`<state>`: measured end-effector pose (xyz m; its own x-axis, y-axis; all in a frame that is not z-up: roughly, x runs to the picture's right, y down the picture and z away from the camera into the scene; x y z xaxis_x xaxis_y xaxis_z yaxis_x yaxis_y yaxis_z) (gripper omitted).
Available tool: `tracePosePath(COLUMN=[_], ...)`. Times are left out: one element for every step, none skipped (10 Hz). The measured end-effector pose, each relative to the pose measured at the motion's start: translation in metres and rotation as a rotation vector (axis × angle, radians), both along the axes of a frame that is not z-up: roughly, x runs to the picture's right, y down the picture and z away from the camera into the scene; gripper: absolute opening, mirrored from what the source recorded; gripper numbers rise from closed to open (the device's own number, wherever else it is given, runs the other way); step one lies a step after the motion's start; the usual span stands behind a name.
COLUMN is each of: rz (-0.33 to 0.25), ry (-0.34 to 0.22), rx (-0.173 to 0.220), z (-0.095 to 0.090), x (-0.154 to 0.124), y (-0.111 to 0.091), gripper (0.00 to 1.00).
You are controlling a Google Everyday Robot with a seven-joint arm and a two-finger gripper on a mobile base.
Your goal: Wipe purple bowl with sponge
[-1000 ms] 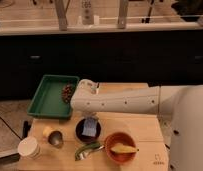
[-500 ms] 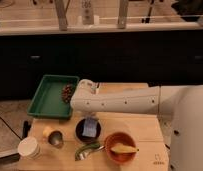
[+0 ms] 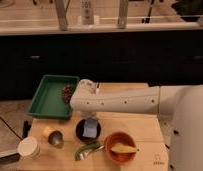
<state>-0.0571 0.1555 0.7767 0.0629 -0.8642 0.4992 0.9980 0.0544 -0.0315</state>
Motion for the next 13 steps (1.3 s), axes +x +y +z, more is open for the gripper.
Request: tracePosePath(rz=[-0.003, -0.005, -0.013, -0.027, -0.042, -0.06, -0.08, -0.11, -0.131, -0.152, -0.179, -0.198, -0.211], ry=[-0.002, -0.002, -0.004, -0.01, -0.02, -0.027, -0.037, -0.049, -0.059, -0.067, -0.08, -0.089, -0.097], rx=[-0.003, -0.004, -0.011, -0.02, -0.039, -0.054, -0.077, -0.107, -0.125, -0.141, -0.162, -0.173, -0.185], z=[0.001, 0.001, 0.002, 0.003, 0.003, 0.003, 0.002, 0.0, -0.002, -0.004, -0.007, -0.009, -0.011], x=[0.0, -0.001, -0.003, -0.007, -0.012, -0.016, -0.022, -0.031, -0.038, -0.043, -0.05, -0.055, -0.057], y=[-0.001, -0.002, -0.004, -0.006, -0.007, -0.009, -0.01, -0.009, -0.008, -0.005, 0.002, 0.008, 0.015], gripper=[0.0, 0.0, 0.0, 0.0, 0.0, 0.0, 0.0, 0.0, 0.0, 0.0, 0.0, 0.0, 0.0])
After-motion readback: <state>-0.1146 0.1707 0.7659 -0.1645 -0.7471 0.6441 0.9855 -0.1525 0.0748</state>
